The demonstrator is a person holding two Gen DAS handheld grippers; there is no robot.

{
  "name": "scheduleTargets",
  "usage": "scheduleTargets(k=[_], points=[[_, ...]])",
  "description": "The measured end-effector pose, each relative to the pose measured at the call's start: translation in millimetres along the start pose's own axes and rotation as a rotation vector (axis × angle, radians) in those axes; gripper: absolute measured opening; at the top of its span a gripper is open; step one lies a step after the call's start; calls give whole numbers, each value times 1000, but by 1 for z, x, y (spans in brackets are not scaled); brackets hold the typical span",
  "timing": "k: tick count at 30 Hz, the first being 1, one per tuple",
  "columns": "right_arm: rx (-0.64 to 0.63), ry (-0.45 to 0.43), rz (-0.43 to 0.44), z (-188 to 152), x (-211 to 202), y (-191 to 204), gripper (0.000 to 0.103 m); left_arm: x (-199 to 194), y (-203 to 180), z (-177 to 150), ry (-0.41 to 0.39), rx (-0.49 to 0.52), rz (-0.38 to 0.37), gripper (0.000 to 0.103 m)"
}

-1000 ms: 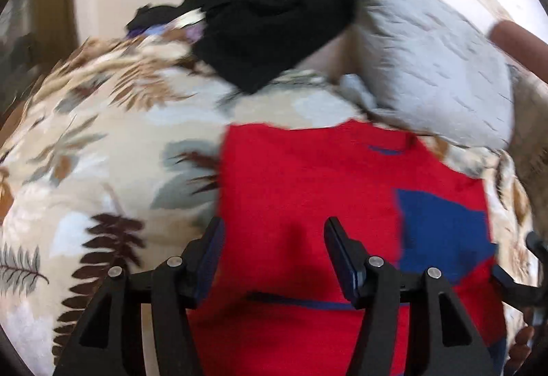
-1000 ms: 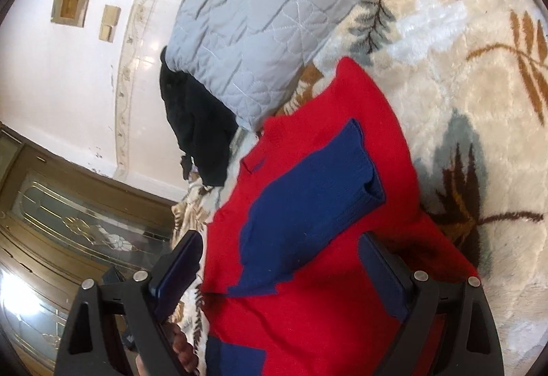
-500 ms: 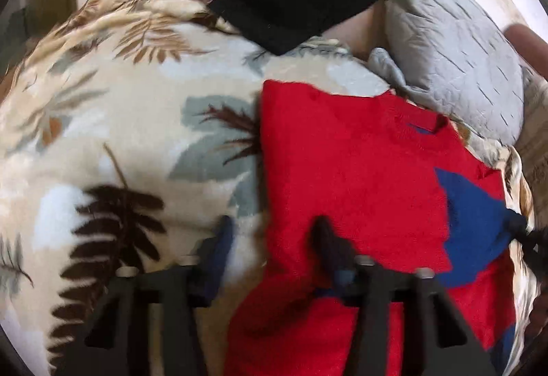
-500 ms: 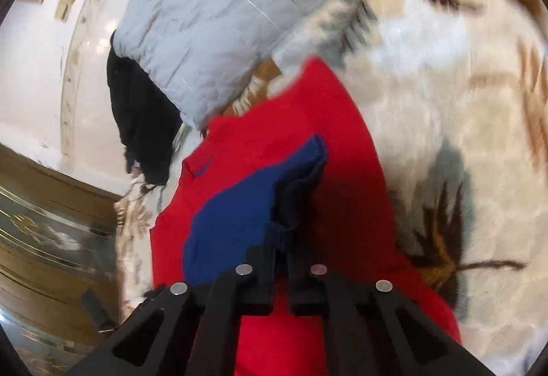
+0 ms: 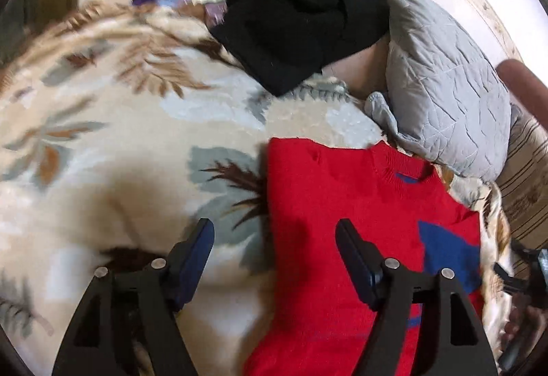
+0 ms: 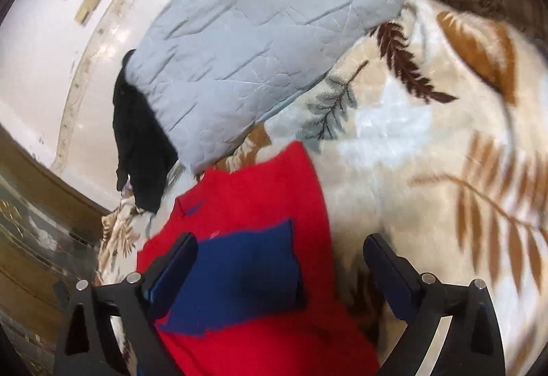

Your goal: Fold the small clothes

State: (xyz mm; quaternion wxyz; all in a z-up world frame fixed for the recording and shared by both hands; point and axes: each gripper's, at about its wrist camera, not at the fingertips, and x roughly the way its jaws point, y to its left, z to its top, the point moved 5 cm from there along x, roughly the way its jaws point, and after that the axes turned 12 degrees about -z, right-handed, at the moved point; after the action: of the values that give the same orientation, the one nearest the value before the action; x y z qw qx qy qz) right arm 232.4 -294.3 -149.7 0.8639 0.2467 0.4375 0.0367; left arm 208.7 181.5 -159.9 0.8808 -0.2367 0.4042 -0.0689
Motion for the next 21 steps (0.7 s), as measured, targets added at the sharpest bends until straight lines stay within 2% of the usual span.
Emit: scheduleTargets(k=[2,3,4,5,6,7,9,10,11,12,14,15,16,17,19,20,21], points=[[-45,71,-41,6,34,1,91,22,6,3,42,-7,20,74],[-71,111,-50,4,49,3,59,31,8,3,62,-5,22,73],[-93,139,-64,0,54,5,16,36,10,5,47,18,46,67],[-120,147,-86,0,56,11,16,37,9,6,45,39,57,25],[-164,112,-101,2,46,20,15,36,4,8,61,47,21,12],[-189,72,-109,4,35,26,15,26,-1,12,22,67,23,7],[-223,7,-137,6,26,30,15,18,-4,14,-29,99,20,7],[-218,62,-190,3,46,20,17,31,3,9,19,89,44,8],[-184,122,-197,-1,62,10,19,42,9,4,58,74,56,8],[-133,98,-155,0,61,6,24,43,10,2,40,85,62,9],[-109,63,-107,2,44,9,37,29,1,5,3,110,50,12],[-118,41,-92,2,34,12,71,21,-3,7,-19,115,21,16],[-124,12,-98,2,24,13,84,12,-3,7,-31,112,24,25],[-124,-8,-98,1,15,14,84,4,-3,7,-42,101,19,32],[-121,-11,-46,-1,3,16,84,-10,-1,1,-84,73,-23,63],[-128,6,-59,-6,4,16,83,-11,1,-4,-96,72,-22,64],[-150,70,-98,-15,18,14,77,1,4,-12,-51,85,9,60]])
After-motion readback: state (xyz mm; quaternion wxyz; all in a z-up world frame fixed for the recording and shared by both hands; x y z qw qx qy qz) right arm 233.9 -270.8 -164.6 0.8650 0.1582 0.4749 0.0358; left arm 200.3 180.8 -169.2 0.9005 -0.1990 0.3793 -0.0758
